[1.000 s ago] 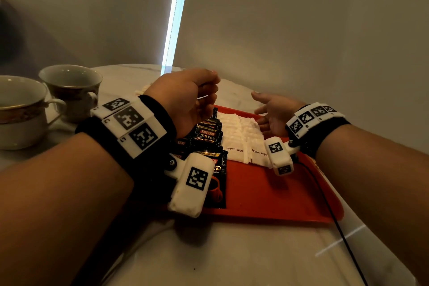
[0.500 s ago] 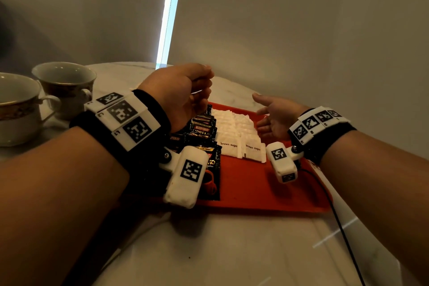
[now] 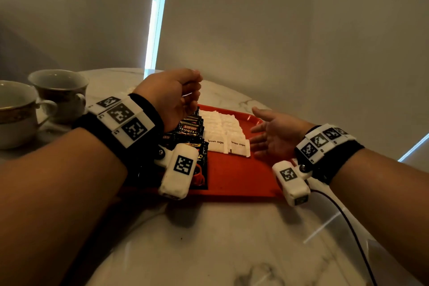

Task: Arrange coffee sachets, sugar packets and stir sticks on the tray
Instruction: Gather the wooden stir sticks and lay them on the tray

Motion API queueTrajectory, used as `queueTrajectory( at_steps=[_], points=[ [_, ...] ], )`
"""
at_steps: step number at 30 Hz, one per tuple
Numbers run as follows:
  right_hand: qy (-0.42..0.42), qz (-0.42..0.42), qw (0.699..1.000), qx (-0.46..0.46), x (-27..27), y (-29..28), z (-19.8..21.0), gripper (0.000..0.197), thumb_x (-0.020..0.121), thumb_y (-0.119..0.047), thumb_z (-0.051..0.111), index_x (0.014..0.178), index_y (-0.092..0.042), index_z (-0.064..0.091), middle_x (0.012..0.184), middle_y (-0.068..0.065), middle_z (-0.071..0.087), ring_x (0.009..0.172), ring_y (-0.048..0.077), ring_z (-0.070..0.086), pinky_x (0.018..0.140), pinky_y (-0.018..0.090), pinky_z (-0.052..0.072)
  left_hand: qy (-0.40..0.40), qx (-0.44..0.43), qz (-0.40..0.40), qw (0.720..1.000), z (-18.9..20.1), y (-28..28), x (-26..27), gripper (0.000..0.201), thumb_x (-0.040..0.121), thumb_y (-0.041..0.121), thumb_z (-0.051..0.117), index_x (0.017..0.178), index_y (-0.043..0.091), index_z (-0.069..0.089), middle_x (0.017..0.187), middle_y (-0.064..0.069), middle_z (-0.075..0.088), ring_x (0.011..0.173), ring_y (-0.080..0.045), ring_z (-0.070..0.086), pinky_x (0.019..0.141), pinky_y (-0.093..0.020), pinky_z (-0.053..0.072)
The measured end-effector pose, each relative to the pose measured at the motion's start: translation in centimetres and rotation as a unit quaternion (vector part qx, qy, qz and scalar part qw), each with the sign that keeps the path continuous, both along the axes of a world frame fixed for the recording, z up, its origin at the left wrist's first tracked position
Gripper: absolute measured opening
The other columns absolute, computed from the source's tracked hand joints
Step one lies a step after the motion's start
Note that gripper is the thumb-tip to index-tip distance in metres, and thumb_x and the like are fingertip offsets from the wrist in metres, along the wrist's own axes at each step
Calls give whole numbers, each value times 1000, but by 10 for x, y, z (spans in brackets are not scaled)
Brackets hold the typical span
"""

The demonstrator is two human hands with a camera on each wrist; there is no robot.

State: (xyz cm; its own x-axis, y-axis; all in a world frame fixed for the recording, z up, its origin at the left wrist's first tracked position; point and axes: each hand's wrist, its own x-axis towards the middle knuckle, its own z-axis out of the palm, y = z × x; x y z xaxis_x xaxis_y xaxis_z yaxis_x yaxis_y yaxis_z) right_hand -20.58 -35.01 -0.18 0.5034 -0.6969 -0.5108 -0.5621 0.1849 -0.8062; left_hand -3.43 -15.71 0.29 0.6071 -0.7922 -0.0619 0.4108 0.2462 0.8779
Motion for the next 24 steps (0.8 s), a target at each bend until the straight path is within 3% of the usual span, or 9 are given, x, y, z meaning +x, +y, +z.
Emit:
queueTrajectory(
  at_steps=[3, 7, 9, 11, 13, 15, 19, 22, 24],
  points=[
    [-9, 14, 1000, 3, 0, 8, -4, 79, 88, -64, 59, 140, -6, 44, 126, 26, 62, 115, 38, 61, 97, 47, 52, -1, -2, -2, 1000, 0, 0, -2, 12, 96, 23, 64, 89, 14, 67, 68, 4, 59, 62, -9, 57, 49, -20, 48],
    [34, -6, 999, -39, -7, 4, 0, 77, 87, -62, 62, 139, -6, 47, 122, 23, 60, 111, 33, 59, 95, 42, 49, -1, -1, -3, 1000, -3, -2, -5, 14, 96, 23, 64, 86, 14, 67, 69, 4, 60, 63, -9, 57, 50, -20, 47],
    [84, -14, 991, -102, -18, -2, 6, 64, 89, -53, 65, 133, -9, 54, 111, 15, 58, 101, 28, 59, 90, 37, 49, -4, 0, -6, 1000, -5, -4, -7, 13, 96, 22, 64, 86, 14, 67, 70, 3, 60, 63, -10, 57, 49, -20, 47],
    [146, -2, 975, -169, -30, -8, 12, 39, 94, -40, 65, 123, -15, 62, 112, 10, 59, 113, 28, 56, 104, 44, 46, -9, 0, -9, 1000, -5, -5, -10, 12, 96, 23, 64, 87, 14, 67, 72, 2, 61, 64, -10, 57, 50, -20, 48],
    [199, 16, 960, -197, -41, -13, 14, 18, 97, -30, 63, 105, -15, 67, 103, 5, 63, 106, 24, 55, 105, 45, 45, -14, 2, -13, 1000, -5, -5, -12, 12, 96, 23, 64, 91, 13, 68, 74, 2, 61, 67, -11, 58, 51, -21, 49],
    [248, 42, 949, -190, -47, -14, 12, 17, 95, -29, 64, 100, -14, 68, 103, 6, 68, 100, 22, 59, 97, 42, 49, -17, 8, -14, 1000, -5, -5, -15, 13, 96, 24, 64, 96, 12, 68, 77, 2, 62, 69, -11, 59, 52, -21, 50],
    [289, 58, 935, -198, -45, -15, 10, 21, 95, -26, 64, 110, -10, 66, 107, 8, 71, 104, 27, 66, 95, 44, 54, -22, 10, -16, 1000, -6, -5, -17, 13, 96, 24, 64, 95, 12, 68, 76, 2, 61, 67, -10, 58, 49, -21, 49],
    [289, 51, 934, -203, -40, -19, 9, 22, 97, -22, 62, 113, -7, 65, 97, 7, 73, 91, 24, 68, 81, 38, 57, -21, 11, -14, 1000, -5, -6, -17, 13, 96, 24, 65, 92, 12, 68, 75, 2, 61, 65, -10, 58, 49, -21, 48],
    [287, 46, 934, -208, -36, -22, 8, 21, 97, -21, 62, 111, -6, 66, 92, 7, 72, 87, 24, 66, 82, 38, 55, -23, 12, -11, 1000, -5, -6, -18, 13, 96, 24, 64, 91, 12, 68, 73, 2, 60, 64, -10, 58, 49, -20, 49]
  ],
)
